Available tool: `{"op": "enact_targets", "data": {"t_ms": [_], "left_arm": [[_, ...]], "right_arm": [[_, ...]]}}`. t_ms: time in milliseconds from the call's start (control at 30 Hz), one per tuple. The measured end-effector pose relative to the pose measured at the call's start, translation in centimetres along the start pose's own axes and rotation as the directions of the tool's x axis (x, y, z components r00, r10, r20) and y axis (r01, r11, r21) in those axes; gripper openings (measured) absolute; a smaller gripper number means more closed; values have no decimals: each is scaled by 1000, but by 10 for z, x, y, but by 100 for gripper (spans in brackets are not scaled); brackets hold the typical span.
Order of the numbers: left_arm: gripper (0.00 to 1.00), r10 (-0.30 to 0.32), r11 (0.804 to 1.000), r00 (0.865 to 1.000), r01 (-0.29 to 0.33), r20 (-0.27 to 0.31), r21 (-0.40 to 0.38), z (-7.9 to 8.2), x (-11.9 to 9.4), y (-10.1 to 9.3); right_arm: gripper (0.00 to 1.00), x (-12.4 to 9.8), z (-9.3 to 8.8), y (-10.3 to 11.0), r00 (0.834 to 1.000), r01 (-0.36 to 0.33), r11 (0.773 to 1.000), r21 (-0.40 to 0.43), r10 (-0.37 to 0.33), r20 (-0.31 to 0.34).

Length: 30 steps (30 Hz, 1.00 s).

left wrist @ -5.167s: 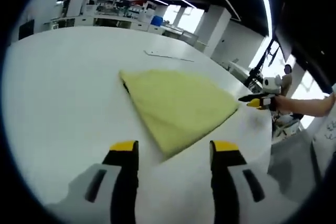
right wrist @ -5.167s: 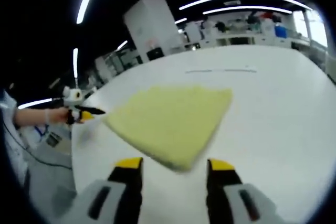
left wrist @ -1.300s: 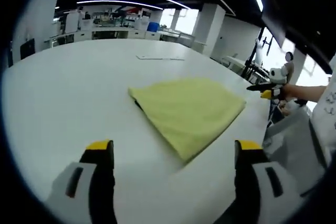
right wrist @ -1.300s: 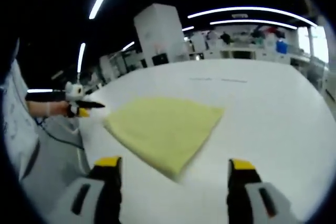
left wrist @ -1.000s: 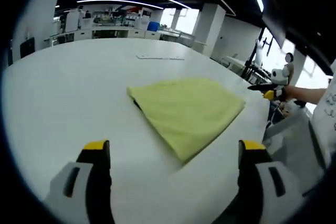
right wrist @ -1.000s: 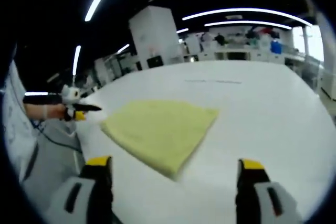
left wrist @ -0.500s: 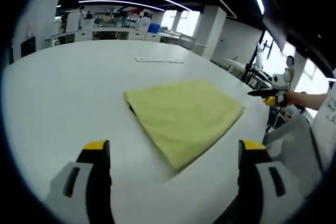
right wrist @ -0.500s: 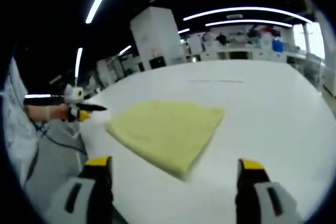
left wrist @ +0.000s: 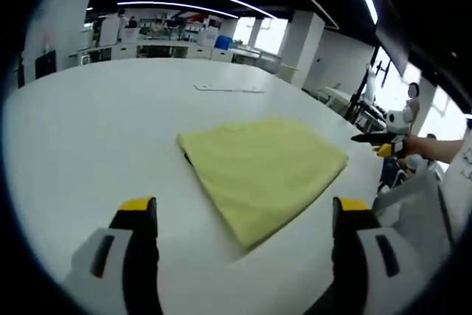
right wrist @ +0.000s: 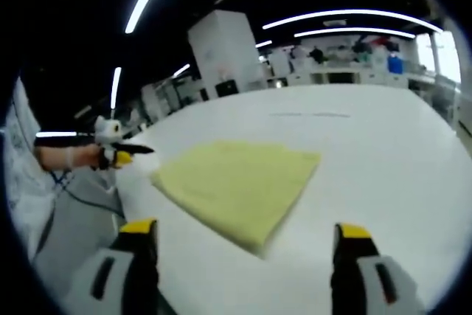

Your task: Fold the garment on the visible template until the final outline fits inside the template.

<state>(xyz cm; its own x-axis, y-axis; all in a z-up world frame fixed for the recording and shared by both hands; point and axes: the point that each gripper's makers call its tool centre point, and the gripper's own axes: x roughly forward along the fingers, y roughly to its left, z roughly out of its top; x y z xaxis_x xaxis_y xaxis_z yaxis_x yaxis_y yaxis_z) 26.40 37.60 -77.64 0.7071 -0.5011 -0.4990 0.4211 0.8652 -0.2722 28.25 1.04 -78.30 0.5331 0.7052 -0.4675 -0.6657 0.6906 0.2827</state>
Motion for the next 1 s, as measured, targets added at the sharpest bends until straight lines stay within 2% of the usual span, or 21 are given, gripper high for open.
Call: {"op": "enact_targets", "data": {"t_ms": [300,567,833,1000], "left_arm": [[93,-12,1000,1000,12,5,-1,6,3,-2],[91,-18,1000,1000,18,-1,-10,4,4,-1],[93,-14,1000,1000,15,-23,11,0,3,-2],[97,-5,1000,1000,5,-18,9,-2,-4,-1]], "right_arm": [[99,-2,7,5,1000,4,1000,5,-4,21],[99,-1,2,5,1000,5,1000,14,-5,7],[99,-1,2,7,1000,-3,1000,9,3,-1],[99,-2,3,-1,1000,11,1000,5,-11,0]]}}
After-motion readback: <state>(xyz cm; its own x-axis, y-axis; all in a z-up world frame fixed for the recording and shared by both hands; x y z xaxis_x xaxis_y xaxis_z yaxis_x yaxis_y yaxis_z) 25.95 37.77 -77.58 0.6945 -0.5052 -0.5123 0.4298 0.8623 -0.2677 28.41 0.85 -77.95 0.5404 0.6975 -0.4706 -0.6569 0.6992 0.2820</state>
